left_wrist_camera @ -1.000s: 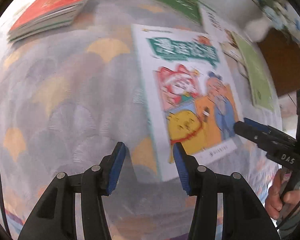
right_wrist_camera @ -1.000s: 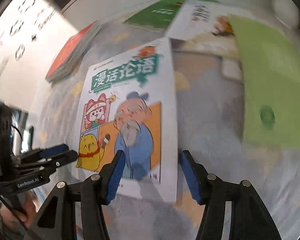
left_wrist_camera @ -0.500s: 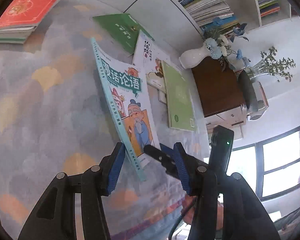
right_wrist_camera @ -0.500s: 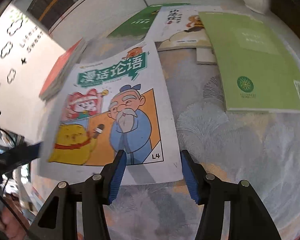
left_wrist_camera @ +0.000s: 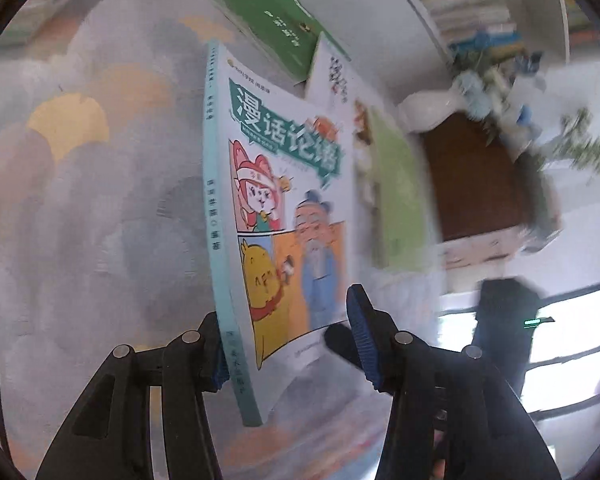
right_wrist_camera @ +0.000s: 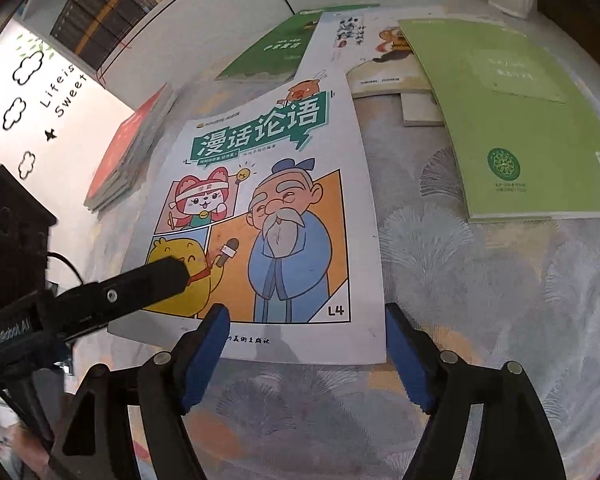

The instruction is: Organize books

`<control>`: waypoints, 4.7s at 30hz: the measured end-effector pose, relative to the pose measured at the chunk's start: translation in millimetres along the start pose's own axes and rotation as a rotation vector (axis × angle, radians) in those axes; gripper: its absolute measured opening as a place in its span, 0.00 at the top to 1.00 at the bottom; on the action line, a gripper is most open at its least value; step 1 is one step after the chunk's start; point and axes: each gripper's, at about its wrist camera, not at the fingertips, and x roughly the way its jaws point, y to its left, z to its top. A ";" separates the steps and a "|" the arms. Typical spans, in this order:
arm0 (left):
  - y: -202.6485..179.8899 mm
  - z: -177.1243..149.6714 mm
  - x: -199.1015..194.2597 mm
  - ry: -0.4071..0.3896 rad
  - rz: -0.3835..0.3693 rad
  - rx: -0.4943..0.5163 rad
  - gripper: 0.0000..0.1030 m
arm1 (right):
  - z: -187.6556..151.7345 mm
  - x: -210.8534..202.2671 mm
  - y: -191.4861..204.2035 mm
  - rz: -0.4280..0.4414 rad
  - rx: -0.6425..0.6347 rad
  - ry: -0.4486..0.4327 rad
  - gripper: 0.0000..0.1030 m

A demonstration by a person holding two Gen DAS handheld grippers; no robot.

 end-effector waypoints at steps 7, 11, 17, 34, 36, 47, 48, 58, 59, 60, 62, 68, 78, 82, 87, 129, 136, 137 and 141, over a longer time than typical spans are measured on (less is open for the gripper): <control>-4.8 21.9 -9.6 0.018 -0.265 -0.135 0.55 | 5.7 -0.3 -67.7 0.397 0.352 0.086 0.23; -4.7 23.9 2.8 0.067 -0.308 -0.173 0.55 | -2.6 5.3 -104.1 0.614 0.546 0.023 0.25; -4.6 19.4 12.4 0.101 -0.085 -0.076 0.55 | 11.3 15.4 -99.1 0.593 0.515 0.003 0.74; -45.8 -3.6 23.4 0.068 0.320 0.334 0.55 | 27.1 -4.0 3.4 -0.069 -0.091 -0.068 0.80; -46.0 0.5 14.6 0.051 0.321 0.357 0.55 | 24.4 -4.2 15.4 -0.092 -0.160 -0.069 0.80; -61.5 12.6 -44.1 -0.015 0.289 0.454 0.55 | 28.3 -37.7 70.8 -0.133 -0.331 -0.161 0.79; -59.7 18.0 -55.9 -0.034 0.274 0.444 0.55 | 31.5 -40.8 80.0 -0.126 -0.346 -0.166 0.79; -32.0 70.4 -142.0 -0.182 0.295 0.433 0.55 | 64.5 -52.1 182.2 -0.045 -0.461 -0.271 0.74; -27.8 75.9 -150.2 -0.194 0.298 0.433 0.55 | 68.6 -47.9 196.5 -0.049 -0.492 -0.283 0.74; -23.3 82.3 -160.6 -0.217 0.298 0.437 0.55 | 72.9 -42.7 210.3 -0.057 -0.518 -0.290 0.74; -14.9 92.1 -177.3 -0.254 0.296 0.437 0.55 | 80.3 -35.5 233.1 -0.056 -0.548 -0.309 0.74; 30.1 133.6 -207.6 -0.331 0.328 0.405 0.55 | 115.2 0.0 279.5 0.039 -0.529 -0.306 0.73; 104.8 172.6 -204.9 -0.349 0.291 0.275 0.55 | 149.3 97.2 306.6 0.077 -0.498 -0.183 0.74; 114.3 174.4 -199.9 -0.339 0.344 0.268 0.55 | 148.1 116.9 320.6 0.059 -0.555 -0.165 0.74; 135.8 172.9 -216.3 -0.378 0.329 0.188 0.55 | 152.6 126.0 319.1 0.022 -0.555 -0.128 0.74; 175.1 184.5 -207.8 -0.356 0.299 0.025 0.51 | 213.1 176.5 292.2 -0.073 -0.340 0.002 0.59; 103.7 143.5 -223.7 -0.379 0.453 0.228 0.51 | 197.4 143.5 274.3 -0.049 -0.298 -0.001 0.54; 88.1 135.5 -225.2 -0.388 0.449 0.263 0.51 | 191.8 129.7 267.7 -0.052 -0.292 -0.025 0.50; 14.4 102.0 -218.3 -0.413 0.377 0.426 0.22 | 151.4 57.4 234.0 -0.112 -0.291 -0.162 0.29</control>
